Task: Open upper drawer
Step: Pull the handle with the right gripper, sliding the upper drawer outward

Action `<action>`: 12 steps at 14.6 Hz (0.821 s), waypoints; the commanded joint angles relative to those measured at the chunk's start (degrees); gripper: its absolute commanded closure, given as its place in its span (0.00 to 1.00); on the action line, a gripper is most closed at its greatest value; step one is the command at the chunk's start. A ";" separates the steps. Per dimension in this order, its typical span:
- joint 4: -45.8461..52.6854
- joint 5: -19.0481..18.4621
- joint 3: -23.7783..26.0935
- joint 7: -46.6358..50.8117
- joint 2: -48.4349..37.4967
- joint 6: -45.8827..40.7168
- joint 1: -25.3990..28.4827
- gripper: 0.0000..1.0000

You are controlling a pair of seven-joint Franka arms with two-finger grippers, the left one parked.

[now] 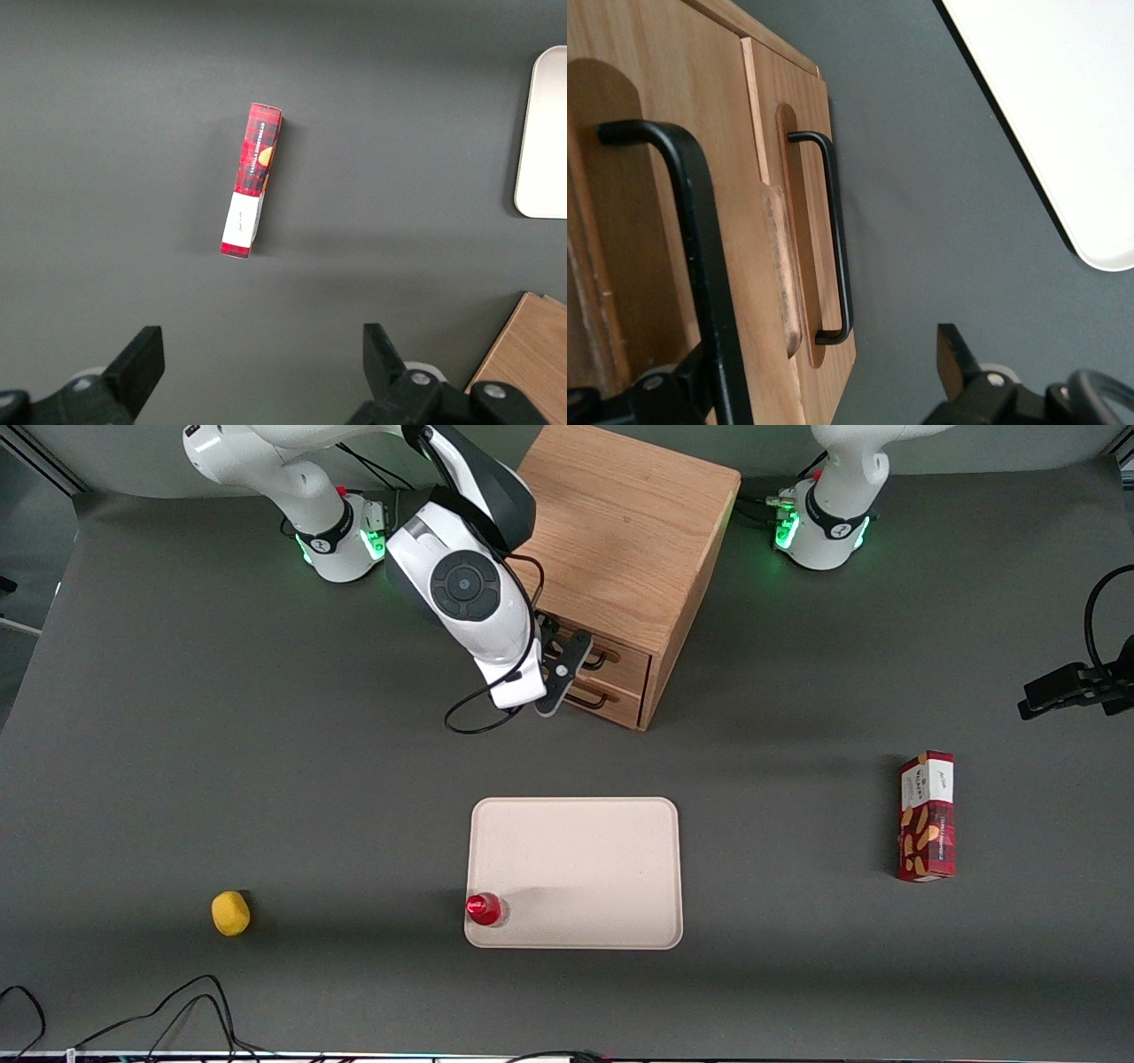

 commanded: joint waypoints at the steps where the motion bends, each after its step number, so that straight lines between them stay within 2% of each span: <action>1: 0.62 -0.44 -0.07 -1.53 1.00 2.04 -1.15 0.00; 12: 2.90 -0.44 -1.91 -3.28 1.88 5.20 -5.46 0.00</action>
